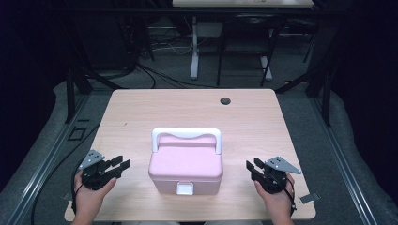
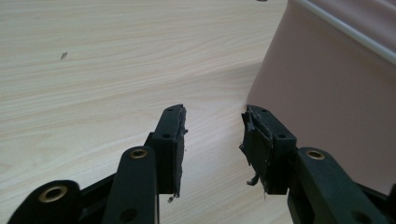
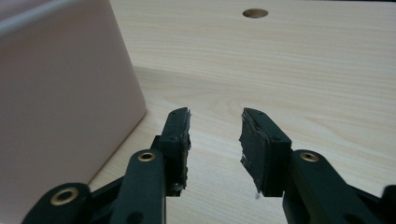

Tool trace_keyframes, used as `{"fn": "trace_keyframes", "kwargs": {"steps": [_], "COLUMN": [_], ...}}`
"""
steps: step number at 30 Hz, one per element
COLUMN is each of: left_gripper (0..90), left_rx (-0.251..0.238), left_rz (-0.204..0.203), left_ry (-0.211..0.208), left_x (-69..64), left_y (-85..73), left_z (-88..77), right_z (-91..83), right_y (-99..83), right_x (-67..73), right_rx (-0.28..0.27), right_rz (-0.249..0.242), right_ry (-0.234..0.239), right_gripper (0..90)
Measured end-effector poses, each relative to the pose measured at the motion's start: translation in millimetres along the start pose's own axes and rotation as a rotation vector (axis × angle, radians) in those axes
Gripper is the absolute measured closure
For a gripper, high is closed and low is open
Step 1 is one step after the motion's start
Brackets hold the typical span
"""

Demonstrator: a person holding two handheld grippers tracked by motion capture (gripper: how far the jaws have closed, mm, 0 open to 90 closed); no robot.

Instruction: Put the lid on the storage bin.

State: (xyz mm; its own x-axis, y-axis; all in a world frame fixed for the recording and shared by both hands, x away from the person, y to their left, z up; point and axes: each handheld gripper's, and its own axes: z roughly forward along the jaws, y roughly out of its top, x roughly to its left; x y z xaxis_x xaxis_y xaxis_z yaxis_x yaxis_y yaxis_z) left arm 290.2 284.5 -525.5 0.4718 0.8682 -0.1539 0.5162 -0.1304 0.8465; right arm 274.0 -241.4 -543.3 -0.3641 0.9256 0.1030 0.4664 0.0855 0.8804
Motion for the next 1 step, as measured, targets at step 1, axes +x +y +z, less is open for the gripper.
{"fn": "trace_keyframes", "kwargs": {"steps": [1], "left_gripper": [57.3], "left_rx": [0.001], "left_rz": [-0.002], "left_ry": [-0.001], "left_x": [0.6], "left_y": [-0.8], "left_z": [0.6], "right_z": [1.8], "right_y": [-2.8], "right_x": [-0.6], "right_rx": [-0.003], "right_rz": [-0.001], "right_ry": [-0.004], "right_gripper": [59.6]}}
